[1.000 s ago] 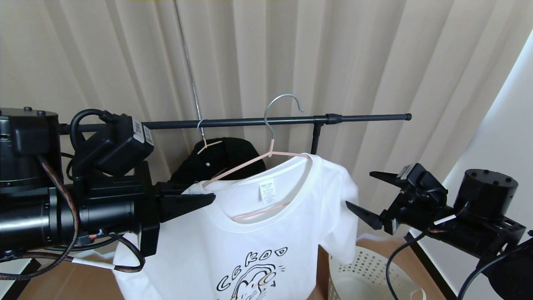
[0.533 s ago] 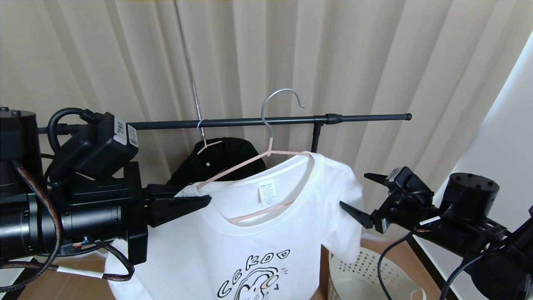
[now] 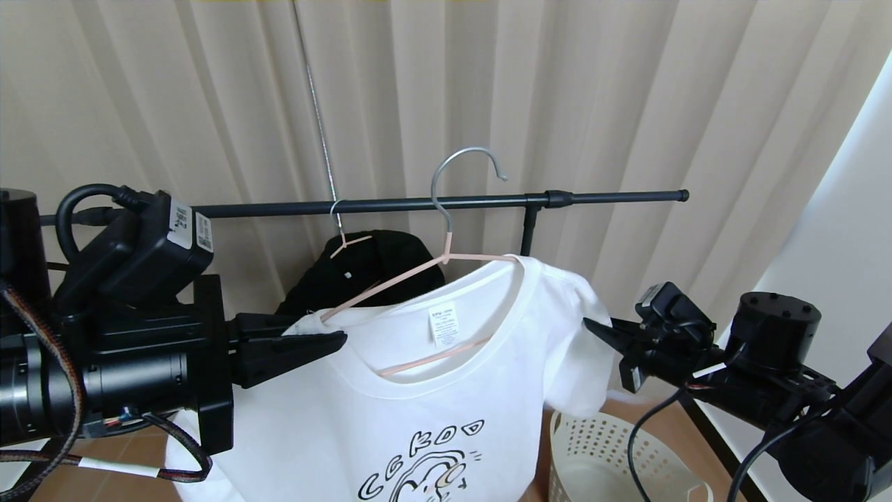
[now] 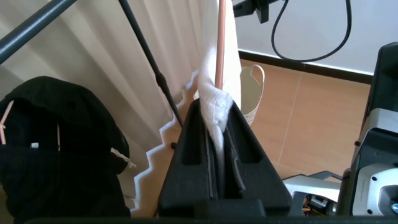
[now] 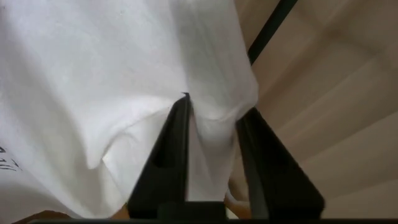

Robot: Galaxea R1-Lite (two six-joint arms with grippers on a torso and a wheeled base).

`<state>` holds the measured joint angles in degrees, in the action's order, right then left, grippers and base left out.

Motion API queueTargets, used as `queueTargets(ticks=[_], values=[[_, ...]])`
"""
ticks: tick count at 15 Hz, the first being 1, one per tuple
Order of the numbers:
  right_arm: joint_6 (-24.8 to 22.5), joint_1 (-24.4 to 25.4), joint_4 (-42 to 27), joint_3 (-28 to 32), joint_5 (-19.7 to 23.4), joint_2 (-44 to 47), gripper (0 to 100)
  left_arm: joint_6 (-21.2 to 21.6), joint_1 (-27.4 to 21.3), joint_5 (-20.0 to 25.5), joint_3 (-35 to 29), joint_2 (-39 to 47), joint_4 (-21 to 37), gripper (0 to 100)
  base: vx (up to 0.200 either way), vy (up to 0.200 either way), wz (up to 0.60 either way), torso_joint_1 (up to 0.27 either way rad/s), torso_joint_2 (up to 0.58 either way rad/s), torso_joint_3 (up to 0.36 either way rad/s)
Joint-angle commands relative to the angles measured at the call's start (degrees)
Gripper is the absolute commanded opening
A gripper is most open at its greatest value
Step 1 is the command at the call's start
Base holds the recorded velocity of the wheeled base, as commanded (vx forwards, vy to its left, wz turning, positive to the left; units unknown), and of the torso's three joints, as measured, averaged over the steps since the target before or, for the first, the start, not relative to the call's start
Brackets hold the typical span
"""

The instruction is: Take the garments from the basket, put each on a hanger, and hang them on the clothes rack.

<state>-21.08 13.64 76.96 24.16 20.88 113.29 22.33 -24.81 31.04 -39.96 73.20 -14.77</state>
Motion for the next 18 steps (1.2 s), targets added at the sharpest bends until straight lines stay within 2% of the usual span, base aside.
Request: queueTargets(ticks=[1, 11, 18], values=[[-0.02, -0.37, 0.03, 0.45, 0.04, -0.08, 0, -0.01, 0.11, -0.01, 0.23, -0.61, 0.01, 0, 0.000, 0.000, 0.00, 0.000, 0.00, 0.000], [3.15, -4.68, -0.76, 3.61, 0.12, 0.62, 0, -0.62, 0.37, -0.01, 1.99, -3.33, 0.01, 0, 0.000, 0.000, 0.00, 0.000, 0.00, 0.000], [3.32, -5.03, -0.76, 4.23, 0.12, 1.06, 0, -0.98, 1.17, -0.01, 2.52, -4.21, 0.01, 0, 0.000, 0.000, 0.00, 0.000, 0.00, 0.000]])
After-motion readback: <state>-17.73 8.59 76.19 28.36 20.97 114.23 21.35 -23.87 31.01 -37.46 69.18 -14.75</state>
